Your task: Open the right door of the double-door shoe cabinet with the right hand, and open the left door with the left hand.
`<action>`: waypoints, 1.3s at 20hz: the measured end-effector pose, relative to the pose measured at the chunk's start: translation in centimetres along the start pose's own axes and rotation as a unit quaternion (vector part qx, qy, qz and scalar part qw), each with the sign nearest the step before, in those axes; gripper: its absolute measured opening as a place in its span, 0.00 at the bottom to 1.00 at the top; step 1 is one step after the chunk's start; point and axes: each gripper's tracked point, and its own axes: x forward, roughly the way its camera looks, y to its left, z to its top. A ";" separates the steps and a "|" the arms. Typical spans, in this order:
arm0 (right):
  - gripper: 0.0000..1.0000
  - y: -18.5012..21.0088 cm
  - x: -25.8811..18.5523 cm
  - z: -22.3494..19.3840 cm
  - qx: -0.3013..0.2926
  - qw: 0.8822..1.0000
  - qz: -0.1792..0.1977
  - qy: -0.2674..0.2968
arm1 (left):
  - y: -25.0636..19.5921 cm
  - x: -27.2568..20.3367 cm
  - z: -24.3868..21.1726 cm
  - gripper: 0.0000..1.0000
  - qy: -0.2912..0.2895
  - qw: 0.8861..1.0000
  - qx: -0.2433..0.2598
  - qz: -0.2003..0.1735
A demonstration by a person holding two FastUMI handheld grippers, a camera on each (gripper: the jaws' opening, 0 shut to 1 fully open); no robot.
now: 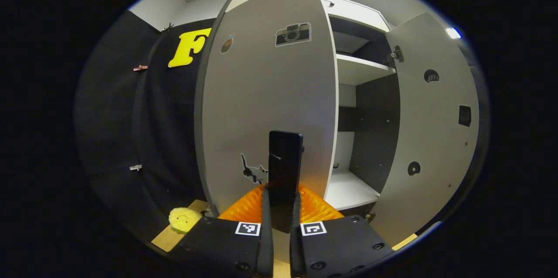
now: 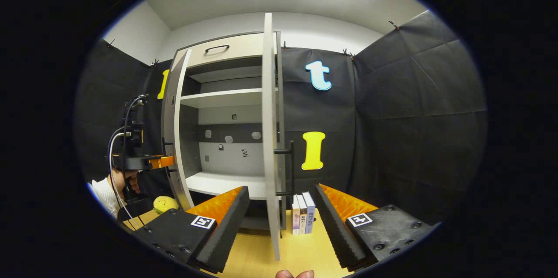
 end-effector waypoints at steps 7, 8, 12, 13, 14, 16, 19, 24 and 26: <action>0.94 2.3 -0.5 -0.4 0.000 1.000 0.026 0.007 | 5.8 -4.4 -0.3 0.15 0.003 1.000 -0.002 0.013; 0.94 2.7 -0.7 -0.5 0.003 0.999 0.030 0.009 | 6.7 -4.8 -0.3 0.18 0.003 1.000 -0.004 0.013; 0.94 3.5 -1.1 -0.8 0.000 0.999 0.038 0.013 | 10.1 -5.9 -0.4 0.15 -0.003 1.000 -0.011 0.026; 0.94 3.7 -1.0 -0.7 -0.002 0.999 0.040 0.013 | 10.7 -6.1 -0.3 0.14 -0.005 1.000 -0.013 0.024; 0.94 3.8 -1.1 -0.8 -0.003 0.999 0.042 0.013 | 11.2 -6.1 -0.4 0.12 -0.004 1.000 -0.017 0.018; 0.94 3.9 -1.1 -0.8 -0.007 0.999 0.046 0.015 | 12.3 -6.3 -0.3 0.11 -0.005 1.000 -0.023 0.005; 0.98 4.2 -1.2 -0.9 -0.010 0.999 0.049 0.017 | 14.4 -6.4 -0.2 0.09 -0.009 1.000 -0.017 0.009; 0.94 4.4 -1.2 -0.9 -0.012 0.999 0.048 0.018 | 17.6 -6.2 -0.6 0.06 -0.014 0.999 -0.029 0.011; 0.94 4.5 -1.1 -1.0 -0.011 0.999 0.049 0.020 | 18.1 -6.2 -0.4 0.06 -0.019 0.999 -0.025 -0.003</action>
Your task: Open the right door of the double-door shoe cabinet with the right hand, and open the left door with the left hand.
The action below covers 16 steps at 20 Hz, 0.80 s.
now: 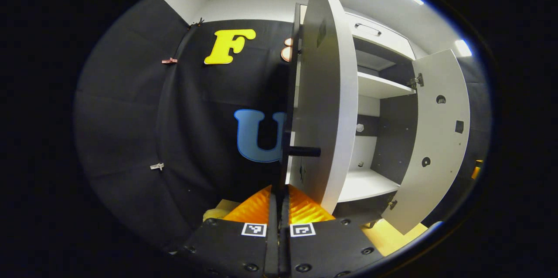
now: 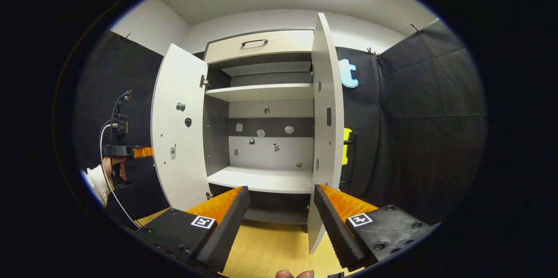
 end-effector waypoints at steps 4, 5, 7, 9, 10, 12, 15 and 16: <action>0.94 0.2 0.0 0.1 -0.002 1.000 0.002 -0.002 | 0.2 0.2 -0.4 0.07 0.004 1.000 0.021 -0.004; 0.94 0.2 0.0 0.1 -0.003 1.000 0.002 -0.003 | 0.3 0.3 -0.4 0.07 0.004 1.000 0.023 -0.002; 0.94 0.2 -0.1 0.0 -0.003 1.000 0.001 -0.002 | 0.2 0.3 -0.3 0.07 0.001 1.000 0.025 -0.002; 0.94 0.1 -0.2 0.1 -0.002 1.000 0.000 -0.003 | 0.2 0.2 -0.3 0.07 0.000 1.000 0.025 0.001; 0.94 0.1 -0.2 0.1 -0.002 1.000 -0.001 -0.003 | 0.2 0.0 -0.3 0.07 -0.002 1.000 0.025 0.002; 0.94 0.1 -0.2 0.0 -0.002 1.000 -0.002 -0.002 | 0.1 -0.5 0.4 0.07 -0.017 1.000 0.020 0.005; 0.94 0.0 -0.3 -0.1 -0.001 1.000 -0.002 0.000 | 0.1 -2.2 0.7 0.08 -0.022 1.000 0.013 0.015; 0.94 0.1 -0.3 -0.1 0.000 1.000 -0.001 0.000 | 0.2 -3.0 0.9 0.08 -0.024 0.999 0.016 0.021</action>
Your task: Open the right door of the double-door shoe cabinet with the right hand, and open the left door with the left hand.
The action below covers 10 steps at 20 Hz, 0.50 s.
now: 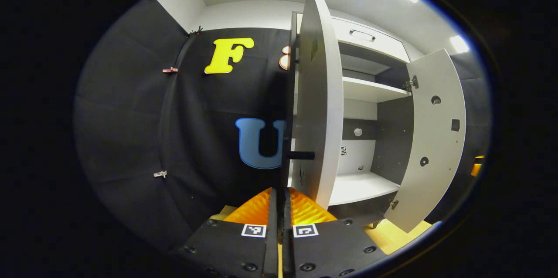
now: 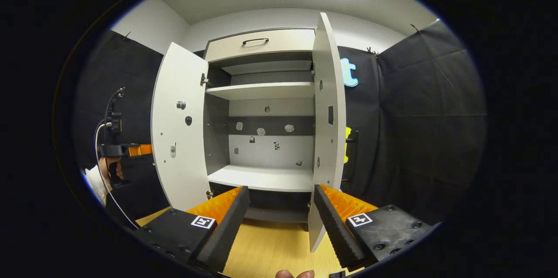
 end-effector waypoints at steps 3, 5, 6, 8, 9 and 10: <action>0.94 0.0 0.0 -0.1 0.004 1.000 0.000 0.001 | 0.2 -2.3 1.1 0.09 -0.012 1.000 0.010 0.026; 0.94 0.2 0.0 0.0 0.006 1.000 0.002 0.001 | -0.4 -3.7 1.7 0.11 -0.019 0.999 0.000 0.028; 0.94 0.2 0.0 0.0 0.006 1.000 0.003 0.001 | -0.8 -4.5 1.9 0.13 -0.020 0.999 -0.001 0.029; 0.94 0.1 0.1 0.1 0.004 1.000 0.002 -0.002 | -1.3 -6.0 2.2 0.37 -0.023 0.999 0.004 0.033; 0.94 0.0 0.1 0.1 0.003 1.000 0.001 -0.003 | -1.6 -6.5 2.3 0.48 -0.024 0.999 0.005 0.036; 0.94 0.1 0.2 0.2 0.003 1.000 0.001 -0.004 | -2.0 -7.1 2.4 0.58 -0.027 0.999 0.002 0.037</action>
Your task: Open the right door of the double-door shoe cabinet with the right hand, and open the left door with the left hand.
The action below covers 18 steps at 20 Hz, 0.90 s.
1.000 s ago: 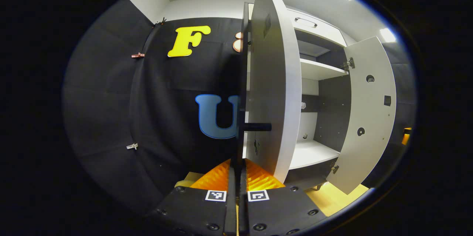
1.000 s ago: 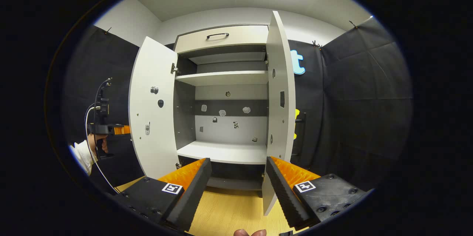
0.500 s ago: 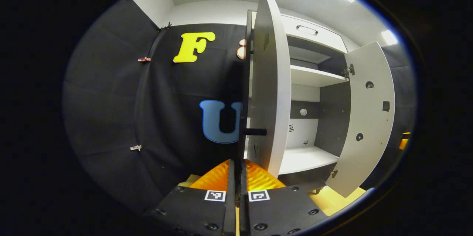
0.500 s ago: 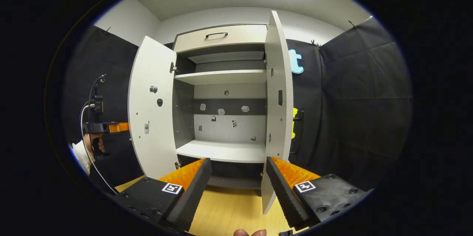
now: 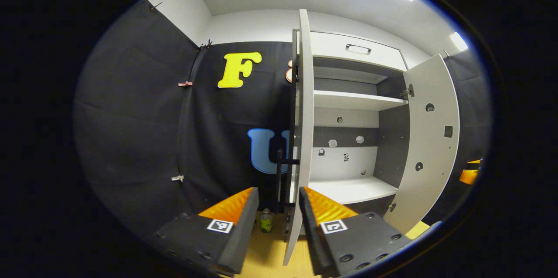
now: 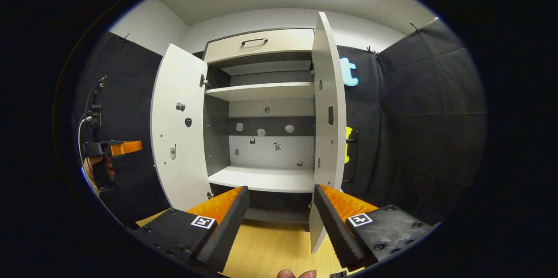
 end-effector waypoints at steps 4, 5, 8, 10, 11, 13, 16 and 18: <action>0.94 0.4 0.0 0.2 0.005 1.000 0.004 -0.004 | -2.2 -2.2 0.4 0.90 -0.010 1.000 -0.017 -0.009; 0.94 0.4 0.1 0.3 0.003 1.000 0.005 -0.006 | -2.6 -2.5 0.4 0.96 -0.011 1.000 -0.017 -0.007; 0.94 0.5 0.3 0.5 0.001 1.000 0.009 -0.009 | -3.9 -3.1 0.2 0.95 -0.010 1.000 -0.014 -0.006; 0.94 0.7 0.4 0.6 0.004 1.000 0.011 -0.011 | -4.7 -3.3 0.1 0.95 -0.008 1.000 -0.016 -0.009; 0.94 0.7 0.4 0.7 0.006 1.000 0.011 -0.011 | -5.1 -3.2 0.1 0.95 -0.009 1.000 -0.018 -0.009; 0.94 0.9 0.5 0.9 0.012 1.000 0.011 -0.014 | -6.3 -3.4 -0.3 0.95 -0.004 1.000 -0.023 -0.013; 0.94 0.7 0.5 1.1 0.013 1.000 0.008 -0.021 | -7.8 -3.4 -0.8 0.95 0.005 0.999 -0.027 -0.023; 0.94 0.6 0.6 1.1 0.012 1.000 0.006 -0.020 | -8.6 -3.3 -0.9 0.95 0.005 0.999 -0.029 -0.028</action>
